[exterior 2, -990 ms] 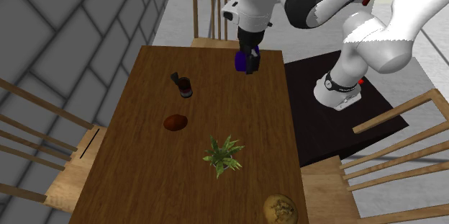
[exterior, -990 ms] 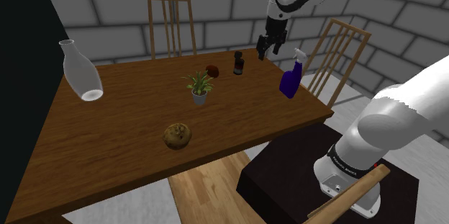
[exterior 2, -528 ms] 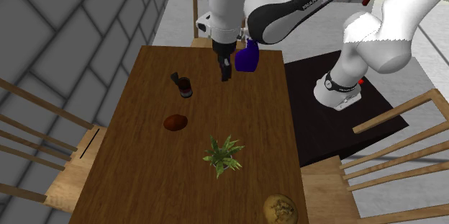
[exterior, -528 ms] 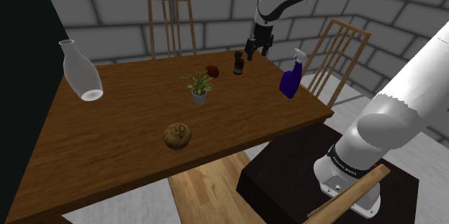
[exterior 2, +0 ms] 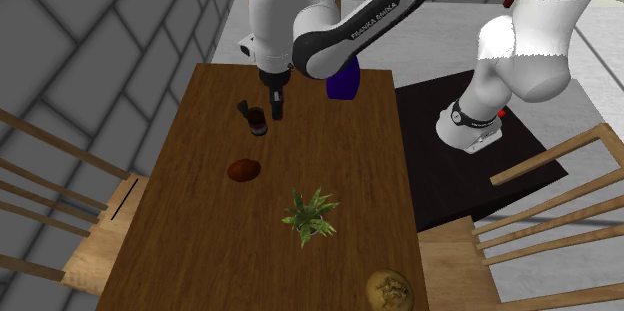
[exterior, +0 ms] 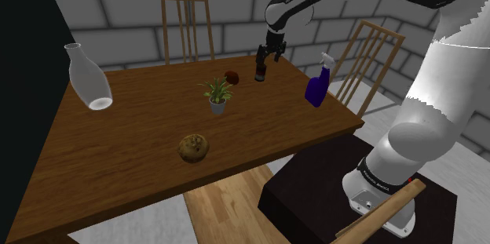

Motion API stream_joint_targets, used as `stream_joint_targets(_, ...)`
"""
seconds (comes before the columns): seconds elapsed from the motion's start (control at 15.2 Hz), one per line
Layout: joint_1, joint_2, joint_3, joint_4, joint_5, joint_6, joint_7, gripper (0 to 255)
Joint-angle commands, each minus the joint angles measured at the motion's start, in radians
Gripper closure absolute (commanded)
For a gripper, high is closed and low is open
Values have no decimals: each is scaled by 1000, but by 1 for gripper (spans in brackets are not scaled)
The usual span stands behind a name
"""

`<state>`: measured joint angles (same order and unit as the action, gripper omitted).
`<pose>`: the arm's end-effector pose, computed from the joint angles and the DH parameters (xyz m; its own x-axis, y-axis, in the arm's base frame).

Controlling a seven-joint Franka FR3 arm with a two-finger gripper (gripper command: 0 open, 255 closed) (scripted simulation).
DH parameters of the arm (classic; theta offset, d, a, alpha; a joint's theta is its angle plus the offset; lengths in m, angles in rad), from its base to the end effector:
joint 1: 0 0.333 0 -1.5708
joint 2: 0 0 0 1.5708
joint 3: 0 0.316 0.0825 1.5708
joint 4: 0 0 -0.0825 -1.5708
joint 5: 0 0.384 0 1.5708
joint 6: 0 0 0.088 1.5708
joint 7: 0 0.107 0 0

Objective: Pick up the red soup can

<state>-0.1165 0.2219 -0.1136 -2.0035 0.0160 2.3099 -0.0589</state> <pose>0.5863 -0.1347 0.3564 0.9808 -0.1753 0.0851 -0.1774 -0.9840 0.0173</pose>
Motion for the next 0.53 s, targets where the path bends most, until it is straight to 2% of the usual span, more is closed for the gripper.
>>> stream_joint_targets(0.0,-9,75,-1,73,17,11,-7,0)
stream_joint_targets(0.33,-40,256,3,269,55,17,-24,0)
stream_joint_targets(0.46,-41,271,5,263,57,38,-25,0)
